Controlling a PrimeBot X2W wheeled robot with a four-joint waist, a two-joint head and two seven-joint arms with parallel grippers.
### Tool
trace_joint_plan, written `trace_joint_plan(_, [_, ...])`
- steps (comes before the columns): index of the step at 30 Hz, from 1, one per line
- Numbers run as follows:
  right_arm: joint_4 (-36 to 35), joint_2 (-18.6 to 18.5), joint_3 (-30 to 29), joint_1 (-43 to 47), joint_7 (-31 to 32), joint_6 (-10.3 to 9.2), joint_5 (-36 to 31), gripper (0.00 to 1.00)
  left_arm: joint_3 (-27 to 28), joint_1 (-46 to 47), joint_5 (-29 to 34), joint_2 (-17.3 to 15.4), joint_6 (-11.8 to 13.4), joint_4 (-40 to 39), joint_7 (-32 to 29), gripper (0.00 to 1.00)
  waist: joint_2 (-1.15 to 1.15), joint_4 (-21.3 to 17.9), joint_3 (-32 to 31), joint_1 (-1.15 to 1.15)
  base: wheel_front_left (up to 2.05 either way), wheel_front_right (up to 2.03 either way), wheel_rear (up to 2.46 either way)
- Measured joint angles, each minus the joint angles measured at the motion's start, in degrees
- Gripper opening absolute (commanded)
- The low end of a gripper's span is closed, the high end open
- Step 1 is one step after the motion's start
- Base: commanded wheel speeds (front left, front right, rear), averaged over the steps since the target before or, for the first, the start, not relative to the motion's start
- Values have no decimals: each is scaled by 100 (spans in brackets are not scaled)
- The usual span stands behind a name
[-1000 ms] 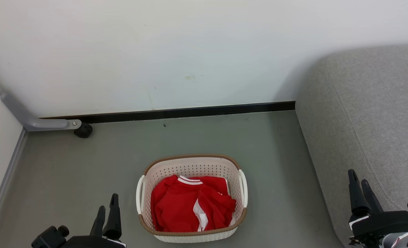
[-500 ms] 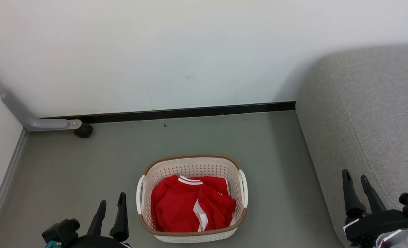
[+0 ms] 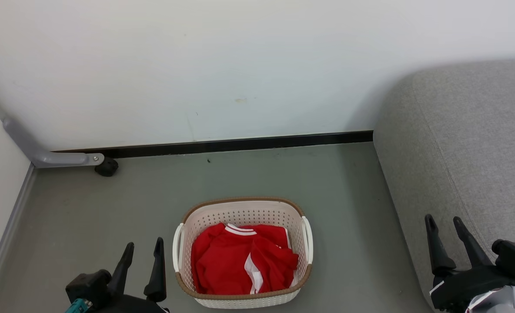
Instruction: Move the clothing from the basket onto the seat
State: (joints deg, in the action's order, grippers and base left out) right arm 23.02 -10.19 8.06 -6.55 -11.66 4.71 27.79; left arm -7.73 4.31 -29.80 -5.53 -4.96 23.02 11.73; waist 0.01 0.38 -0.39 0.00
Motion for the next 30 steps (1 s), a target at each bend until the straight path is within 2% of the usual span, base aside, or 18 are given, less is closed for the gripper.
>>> trace_joint_plan(14, [208,-77,77,-15,-257,0,-960,100,4,0,1057,5,-8,-9,256,100,0,8,-2,0,0,0,0])
trace_joint_plan(30, [282,-2,23,-25,-257,1,-1055,100,189,-6,1236,57,-62,-14,256,100,0,-2,13,0,0,0,0])
